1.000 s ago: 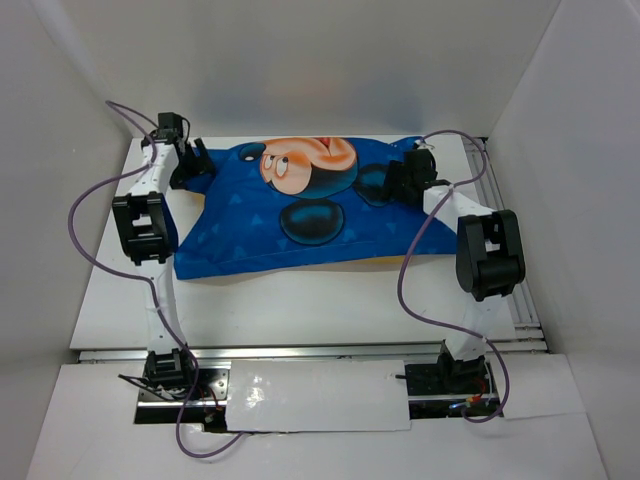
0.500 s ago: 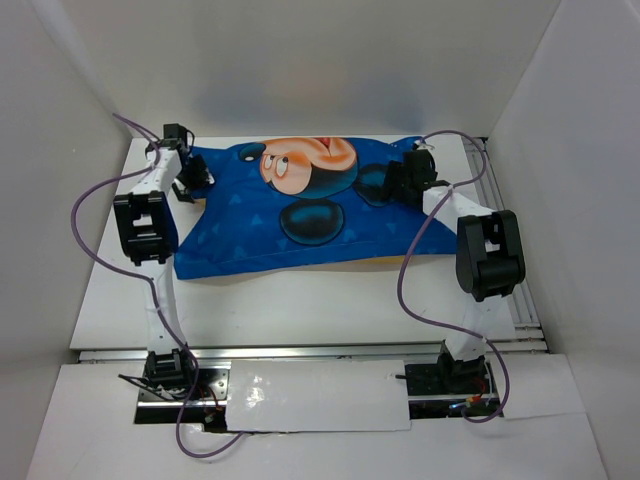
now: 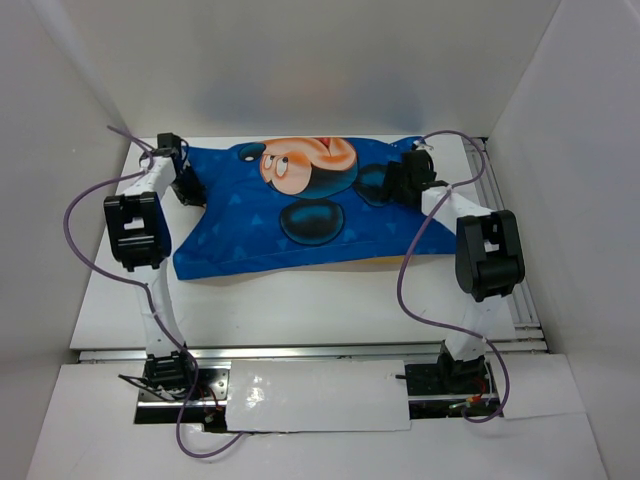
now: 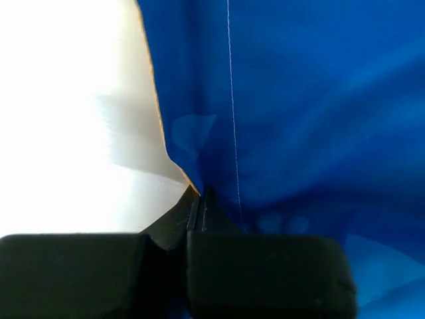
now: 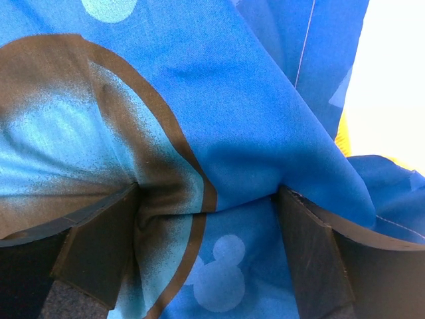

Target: Put the pillow into the pillowcase

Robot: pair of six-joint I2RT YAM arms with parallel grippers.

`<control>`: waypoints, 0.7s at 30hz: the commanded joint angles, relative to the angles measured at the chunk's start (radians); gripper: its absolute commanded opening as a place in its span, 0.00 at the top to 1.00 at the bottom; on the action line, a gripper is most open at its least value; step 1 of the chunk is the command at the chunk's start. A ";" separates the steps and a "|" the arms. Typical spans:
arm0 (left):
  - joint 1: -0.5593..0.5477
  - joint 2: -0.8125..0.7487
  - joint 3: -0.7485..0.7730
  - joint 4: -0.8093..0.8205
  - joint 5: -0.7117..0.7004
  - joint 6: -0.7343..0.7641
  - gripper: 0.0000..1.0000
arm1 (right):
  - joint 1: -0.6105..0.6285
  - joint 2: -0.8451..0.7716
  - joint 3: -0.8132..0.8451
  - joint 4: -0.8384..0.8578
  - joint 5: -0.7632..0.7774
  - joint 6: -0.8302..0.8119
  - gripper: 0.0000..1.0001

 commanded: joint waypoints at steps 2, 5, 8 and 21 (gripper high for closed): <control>0.075 -0.052 0.016 0.116 0.066 0.057 1.00 | 0.012 0.027 -0.016 -0.149 0.083 0.005 0.15; 0.145 -0.084 0.006 0.222 0.242 0.190 1.00 | 0.012 0.058 -0.004 -0.184 0.103 0.027 0.18; 0.184 -0.071 0.072 0.287 0.332 0.357 1.00 | 0.000 0.081 0.018 -0.196 0.103 0.027 0.18; 0.184 0.031 0.296 0.085 -0.045 0.327 0.00 | -0.012 -0.007 -0.016 -0.130 0.061 -0.047 0.08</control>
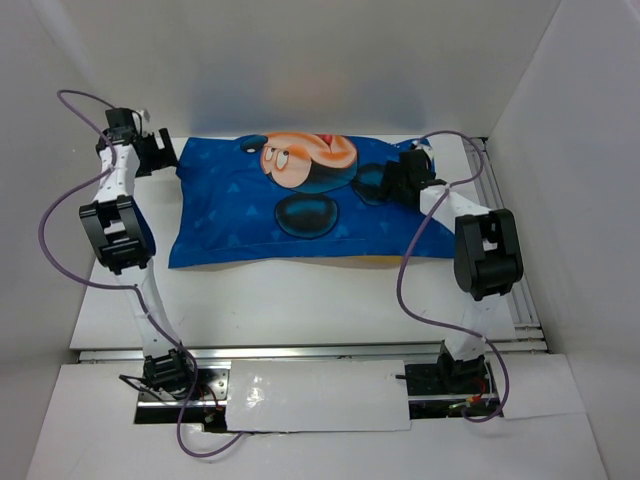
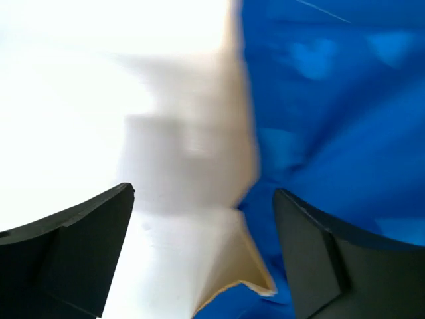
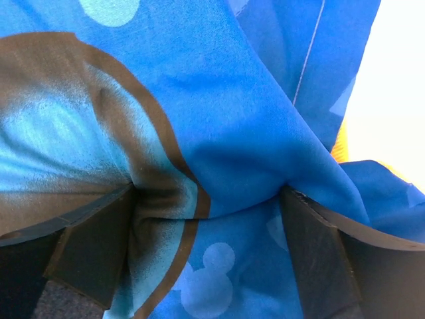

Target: Put the pillow into the pillowcase

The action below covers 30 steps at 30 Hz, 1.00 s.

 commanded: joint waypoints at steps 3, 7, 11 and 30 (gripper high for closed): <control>0.035 -0.042 0.052 -0.054 -0.218 -0.062 0.00 | -0.007 -0.088 -0.028 -0.108 0.027 -0.093 0.03; 0.035 -0.162 0.019 -0.090 -0.178 -0.143 0.00 | -0.007 -0.185 -0.017 -0.059 0.017 -0.103 0.00; -0.005 -0.369 -0.148 -0.049 -0.152 -0.192 0.00 | -0.007 -0.299 -0.051 -0.031 0.007 -0.092 0.00; -0.189 -0.269 -0.382 0.094 -0.096 -0.315 0.00 | 0.003 -0.592 -0.188 -0.124 0.109 -0.018 0.00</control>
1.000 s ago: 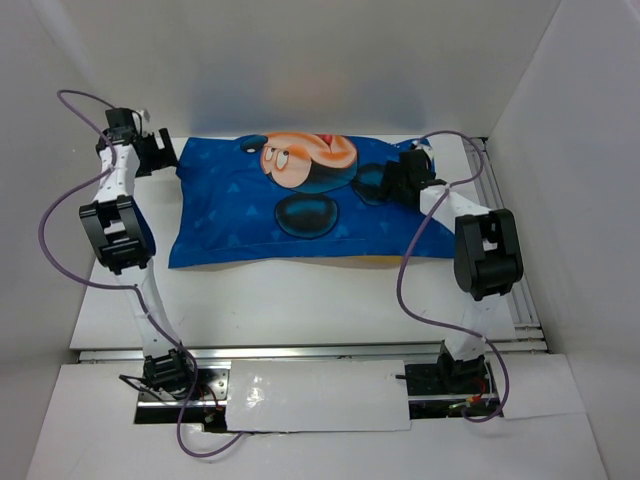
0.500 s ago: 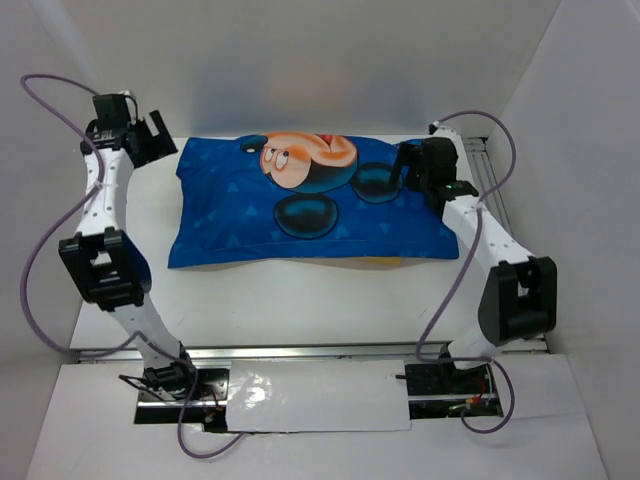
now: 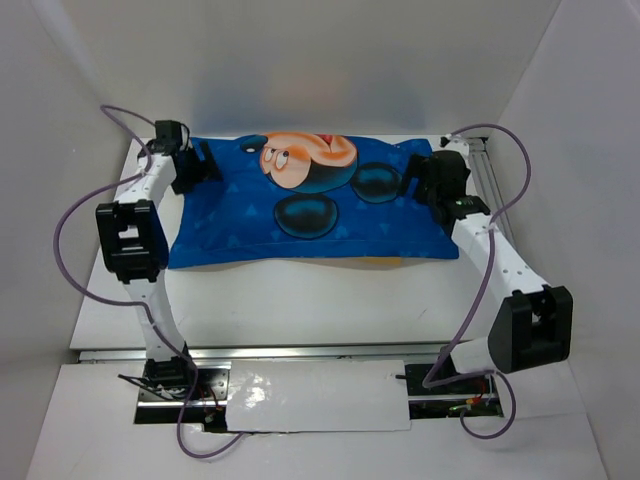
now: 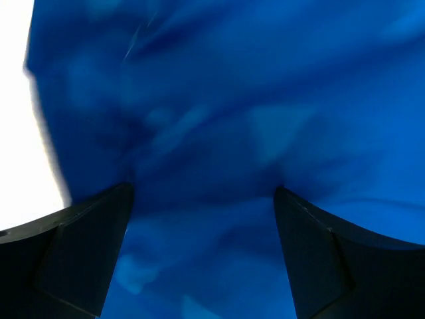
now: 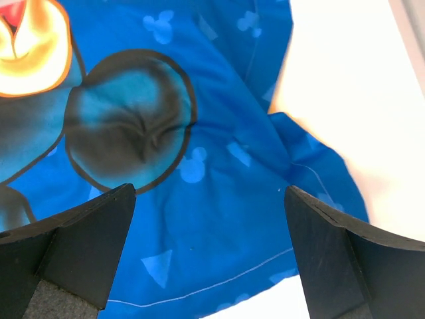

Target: Put the pillow into the pillowcase

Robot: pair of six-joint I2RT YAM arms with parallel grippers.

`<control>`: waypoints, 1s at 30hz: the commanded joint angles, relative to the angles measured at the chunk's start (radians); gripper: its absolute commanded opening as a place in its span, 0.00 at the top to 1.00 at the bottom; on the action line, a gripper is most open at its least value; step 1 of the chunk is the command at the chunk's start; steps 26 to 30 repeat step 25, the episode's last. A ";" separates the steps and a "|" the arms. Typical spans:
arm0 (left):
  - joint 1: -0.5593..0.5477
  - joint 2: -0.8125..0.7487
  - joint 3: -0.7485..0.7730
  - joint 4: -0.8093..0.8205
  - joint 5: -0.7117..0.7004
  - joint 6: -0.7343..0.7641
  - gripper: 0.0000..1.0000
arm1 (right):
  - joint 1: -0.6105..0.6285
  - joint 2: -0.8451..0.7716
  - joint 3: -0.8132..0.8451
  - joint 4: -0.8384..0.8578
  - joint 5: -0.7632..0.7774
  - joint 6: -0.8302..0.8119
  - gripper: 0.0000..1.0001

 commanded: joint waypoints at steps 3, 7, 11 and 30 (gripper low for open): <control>0.021 -0.081 -0.086 0.066 -0.017 -0.023 0.00 | -0.005 -0.106 -0.029 -0.022 0.095 0.014 0.00; 0.068 -0.126 -0.056 0.029 0.055 -0.063 0.00 | -0.005 -0.184 -0.051 -0.003 0.110 0.014 0.00; 0.068 -0.233 -0.082 0.029 0.021 -0.063 0.00 | -0.005 -0.226 -0.081 0.009 0.119 0.014 0.00; 0.031 -0.445 -0.145 0.030 -0.056 -0.029 0.00 | -0.005 -0.267 -0.091 0.009 0.164 0.014 0.00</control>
